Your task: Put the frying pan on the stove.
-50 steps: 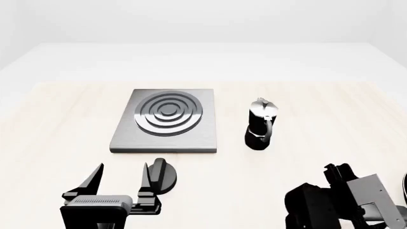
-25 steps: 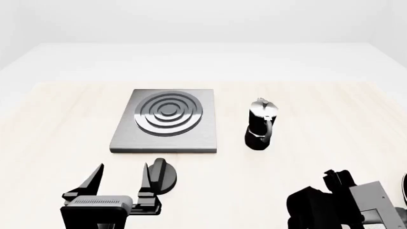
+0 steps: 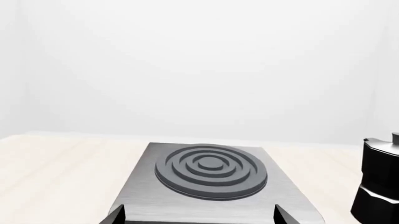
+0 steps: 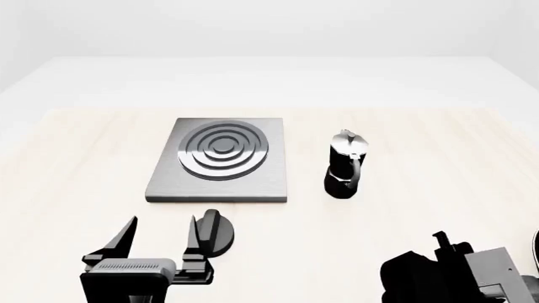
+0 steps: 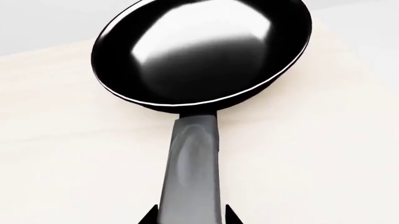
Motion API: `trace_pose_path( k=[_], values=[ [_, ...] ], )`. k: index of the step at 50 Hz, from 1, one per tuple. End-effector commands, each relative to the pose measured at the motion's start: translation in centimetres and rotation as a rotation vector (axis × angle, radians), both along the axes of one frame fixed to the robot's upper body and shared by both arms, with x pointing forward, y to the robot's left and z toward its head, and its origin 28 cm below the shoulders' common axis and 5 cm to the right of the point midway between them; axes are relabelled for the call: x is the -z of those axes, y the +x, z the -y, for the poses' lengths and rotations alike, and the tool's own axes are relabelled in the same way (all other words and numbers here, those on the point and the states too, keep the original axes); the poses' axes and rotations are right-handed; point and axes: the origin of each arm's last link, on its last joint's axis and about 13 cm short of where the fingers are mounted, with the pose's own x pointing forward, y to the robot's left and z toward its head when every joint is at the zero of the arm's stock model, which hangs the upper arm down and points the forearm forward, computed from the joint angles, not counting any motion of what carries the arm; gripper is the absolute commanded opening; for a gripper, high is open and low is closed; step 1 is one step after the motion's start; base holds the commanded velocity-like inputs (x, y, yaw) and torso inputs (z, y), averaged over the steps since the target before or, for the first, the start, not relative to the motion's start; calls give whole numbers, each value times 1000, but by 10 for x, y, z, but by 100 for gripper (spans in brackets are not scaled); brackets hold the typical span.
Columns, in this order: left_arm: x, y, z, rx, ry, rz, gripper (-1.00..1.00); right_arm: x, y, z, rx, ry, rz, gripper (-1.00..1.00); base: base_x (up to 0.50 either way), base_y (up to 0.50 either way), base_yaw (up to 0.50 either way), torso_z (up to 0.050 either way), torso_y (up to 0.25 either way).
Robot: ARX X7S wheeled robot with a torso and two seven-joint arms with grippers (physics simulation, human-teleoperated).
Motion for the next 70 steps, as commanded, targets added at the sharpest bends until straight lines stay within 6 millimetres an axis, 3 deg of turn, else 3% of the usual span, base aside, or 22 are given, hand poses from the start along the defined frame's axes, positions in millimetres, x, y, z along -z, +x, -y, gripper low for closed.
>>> trace_pose_path(
  k=[1,19,49,70],
  values=[
    [-1,0,-1,-2,-2,3,100,-7,-1,-3,-41,-70,20,-100,0,0,0,0,0],
    [-1,-1,-1,-5,-2,4,100,-38,-11,-24,-145,-225,109,-100,0,0,0,0,0],
    [-2,-1,-1,-4,-2,7,100,-62,-25,-50,-317,-338,209,-100,0,0,0,0,1],
    [-2,-1,0,-2,-2,5,100,-70,-35,-69,-543,-366,297,-100,0,0,0,0,1]
  ],
)
